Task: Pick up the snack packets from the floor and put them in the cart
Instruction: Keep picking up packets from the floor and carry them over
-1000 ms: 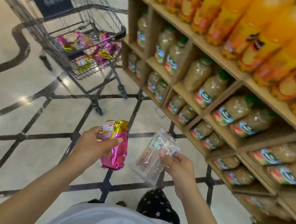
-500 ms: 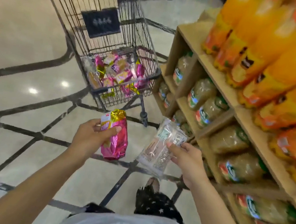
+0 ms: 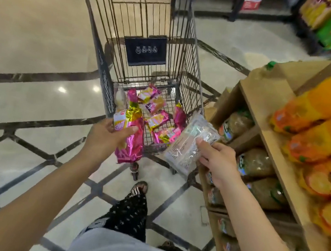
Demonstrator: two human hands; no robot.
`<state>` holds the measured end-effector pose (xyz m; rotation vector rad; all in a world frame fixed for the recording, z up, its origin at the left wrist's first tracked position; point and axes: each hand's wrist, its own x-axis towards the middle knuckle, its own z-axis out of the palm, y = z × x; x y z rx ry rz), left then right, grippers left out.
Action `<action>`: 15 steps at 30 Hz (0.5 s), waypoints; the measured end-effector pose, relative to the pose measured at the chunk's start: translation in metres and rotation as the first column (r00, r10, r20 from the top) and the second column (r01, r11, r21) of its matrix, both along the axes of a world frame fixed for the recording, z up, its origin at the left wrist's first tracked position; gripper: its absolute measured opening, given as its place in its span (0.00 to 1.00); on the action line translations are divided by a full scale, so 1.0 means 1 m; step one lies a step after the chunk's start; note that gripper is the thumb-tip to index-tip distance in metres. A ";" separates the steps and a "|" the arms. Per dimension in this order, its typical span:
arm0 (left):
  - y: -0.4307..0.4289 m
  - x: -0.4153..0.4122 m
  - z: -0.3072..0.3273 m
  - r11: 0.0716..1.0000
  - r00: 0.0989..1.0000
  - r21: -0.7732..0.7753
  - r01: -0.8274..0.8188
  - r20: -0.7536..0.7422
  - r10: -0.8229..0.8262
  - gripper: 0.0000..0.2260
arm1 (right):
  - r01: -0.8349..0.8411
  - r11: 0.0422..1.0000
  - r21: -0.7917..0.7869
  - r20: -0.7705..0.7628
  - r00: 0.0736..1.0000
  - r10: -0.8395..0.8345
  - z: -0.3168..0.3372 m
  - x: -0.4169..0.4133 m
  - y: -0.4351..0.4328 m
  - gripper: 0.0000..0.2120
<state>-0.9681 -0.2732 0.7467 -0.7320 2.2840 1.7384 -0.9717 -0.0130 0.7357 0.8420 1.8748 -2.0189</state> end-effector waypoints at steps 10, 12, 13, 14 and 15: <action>-0.047 -0.135 -0.016 0.986 0.987 -0.066 0.153 0.068 -0.148 0.18 | 0.064 0.996 0.054 0.111 0.991 -0.070 -0.025 -0.120 -0.075 0.29; -0.051 -0.155 -0.022 0.975 0.977 -0.096 0.199 0.101 -0.189 0.17 | 0.080 0.996 0.050 0.150 0.985 -0.087 -0.036 -0.133 -0.082 0.28; -0.052 -0.165 -0.026 0.969 0.971 -0.110 0.223 0.117 -0.210 0.18 | 0.076 0.996 0.053 0.164 0.983 -0.083 -0.042 -0.138 -0.084 0.28; -0.053 -0.173 -0.029 0.958 0.963 -0.134 0.252 0.131 -0.235 0.21 | 0.064 0.996 0.069 0.181 0.981 -0.076 -0.047 -0.142 -0.086 0.28; -0.052 -0.180 -0.031 0.938 0.950 -0.179 0.298 0.150 -0.273 0.28 | 0.044 0.995 0.091 0.201 0.978 -0.061 -0.051 -0.145 -0.088 0.27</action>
